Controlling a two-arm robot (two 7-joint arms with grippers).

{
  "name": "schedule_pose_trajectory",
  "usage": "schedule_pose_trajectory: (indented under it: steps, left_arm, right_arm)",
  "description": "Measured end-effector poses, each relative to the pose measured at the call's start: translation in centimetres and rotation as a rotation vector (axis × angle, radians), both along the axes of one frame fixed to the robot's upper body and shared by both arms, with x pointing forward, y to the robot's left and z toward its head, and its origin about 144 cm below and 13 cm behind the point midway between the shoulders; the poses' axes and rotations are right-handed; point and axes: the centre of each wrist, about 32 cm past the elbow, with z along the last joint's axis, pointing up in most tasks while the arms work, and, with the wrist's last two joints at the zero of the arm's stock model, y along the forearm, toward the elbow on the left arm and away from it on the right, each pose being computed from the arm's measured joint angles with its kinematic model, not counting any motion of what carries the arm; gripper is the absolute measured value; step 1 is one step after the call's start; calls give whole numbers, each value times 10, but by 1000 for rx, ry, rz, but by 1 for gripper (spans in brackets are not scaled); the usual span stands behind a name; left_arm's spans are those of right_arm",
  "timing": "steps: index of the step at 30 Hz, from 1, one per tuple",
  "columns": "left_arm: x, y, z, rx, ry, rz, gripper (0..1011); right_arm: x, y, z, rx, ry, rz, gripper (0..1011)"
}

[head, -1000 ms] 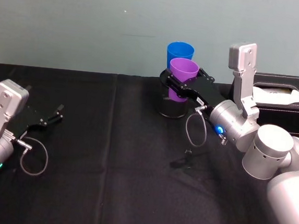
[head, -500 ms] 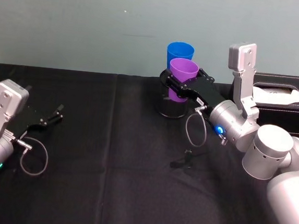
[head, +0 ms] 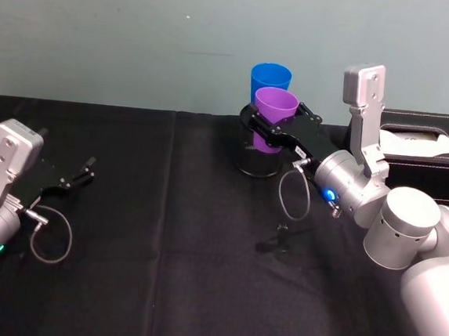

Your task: Pick up one cup with a gripper and tap it against the other cup.

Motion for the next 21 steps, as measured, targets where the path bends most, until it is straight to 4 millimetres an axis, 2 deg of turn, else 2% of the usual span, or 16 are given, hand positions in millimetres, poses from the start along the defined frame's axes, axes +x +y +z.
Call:
schedule_pose_trajectory:
  steps: [21]
  left_arm:
    - [0, 0, 0, 0, 0, 0, 1000]
  right_arm:
    - [0, 0, 0, 0, 0, 0, 729]
